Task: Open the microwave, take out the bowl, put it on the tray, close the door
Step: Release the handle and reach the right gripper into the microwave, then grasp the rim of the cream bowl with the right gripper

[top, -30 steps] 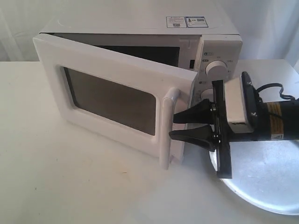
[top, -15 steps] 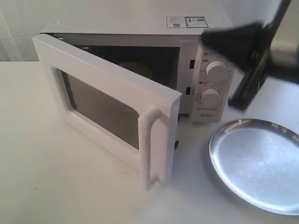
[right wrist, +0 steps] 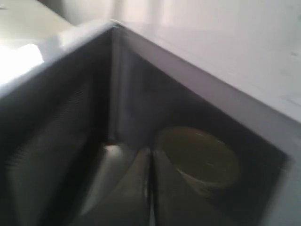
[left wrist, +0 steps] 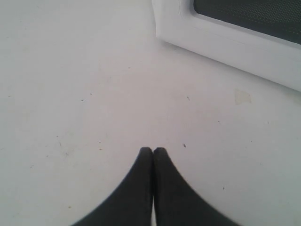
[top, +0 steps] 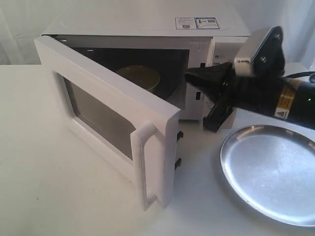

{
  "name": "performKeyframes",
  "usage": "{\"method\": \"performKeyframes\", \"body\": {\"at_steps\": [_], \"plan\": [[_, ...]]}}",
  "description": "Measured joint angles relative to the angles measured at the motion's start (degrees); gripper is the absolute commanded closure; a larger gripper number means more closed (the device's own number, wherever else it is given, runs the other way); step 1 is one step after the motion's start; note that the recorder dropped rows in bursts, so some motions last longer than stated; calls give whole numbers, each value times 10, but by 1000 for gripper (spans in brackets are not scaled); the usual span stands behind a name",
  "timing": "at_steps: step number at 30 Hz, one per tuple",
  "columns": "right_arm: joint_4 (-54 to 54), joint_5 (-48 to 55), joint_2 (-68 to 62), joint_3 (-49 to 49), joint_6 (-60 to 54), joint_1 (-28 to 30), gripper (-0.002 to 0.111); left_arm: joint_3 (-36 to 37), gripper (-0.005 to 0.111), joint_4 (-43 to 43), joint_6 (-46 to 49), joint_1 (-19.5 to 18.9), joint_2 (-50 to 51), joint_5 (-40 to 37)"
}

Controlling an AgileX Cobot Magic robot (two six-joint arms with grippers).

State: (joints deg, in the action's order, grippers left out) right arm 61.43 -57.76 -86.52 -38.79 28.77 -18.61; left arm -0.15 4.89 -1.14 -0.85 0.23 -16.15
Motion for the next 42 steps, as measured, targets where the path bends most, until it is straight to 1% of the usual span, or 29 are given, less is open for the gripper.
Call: {"method": "performKeyframes", "body": {"at_steps": [3,6,10,12,17,19,22,24,28,30,32,36,38,42], "plan": [[38,-84,-24,0,-4,-22,108,0,107,0,0,0,0,0],[39,-107,-26,0,-25,-33,108,0,107,0,0,0,0,0],[-2,-112,-27,0,-44,-34,108,0,107,0,0,0,0,0],[-4,-110,-28,-5,-31,-40,108,0,107,0,0,0,0,0],[66,-102,-28,-12,-7,-75,108,0,107,0,0,0,0,0],[89,-106,-29,-12,-5,-99,108,0,107,0,0,0,0,0],[95,-113,-29,-13,-39,-126,108,0,107,0,0,0,0,0],[59,-96,-29,-13,-78,-131,108,0,107,0,0,0,0,0],[-122,41,-33,-27,-152,-134,108,0,107,0,0,0,0,0],[-170,104,-44,-40,-165,-134,107,0,107,0,0,0,0,0],[-164,140,-61,-51,-170,-135,102,0,107,0,0,0,0,0],[-132,153,-106,-79,-189,-157,88,0,107,0,0,0,0,0],[-128,171,-137,-109,-204,-171,79,0,107,-2,0,-1,0,0],[-128,229,-200,-181,-224,-187,56,0,107,-1,0,-1,0,0]]}}
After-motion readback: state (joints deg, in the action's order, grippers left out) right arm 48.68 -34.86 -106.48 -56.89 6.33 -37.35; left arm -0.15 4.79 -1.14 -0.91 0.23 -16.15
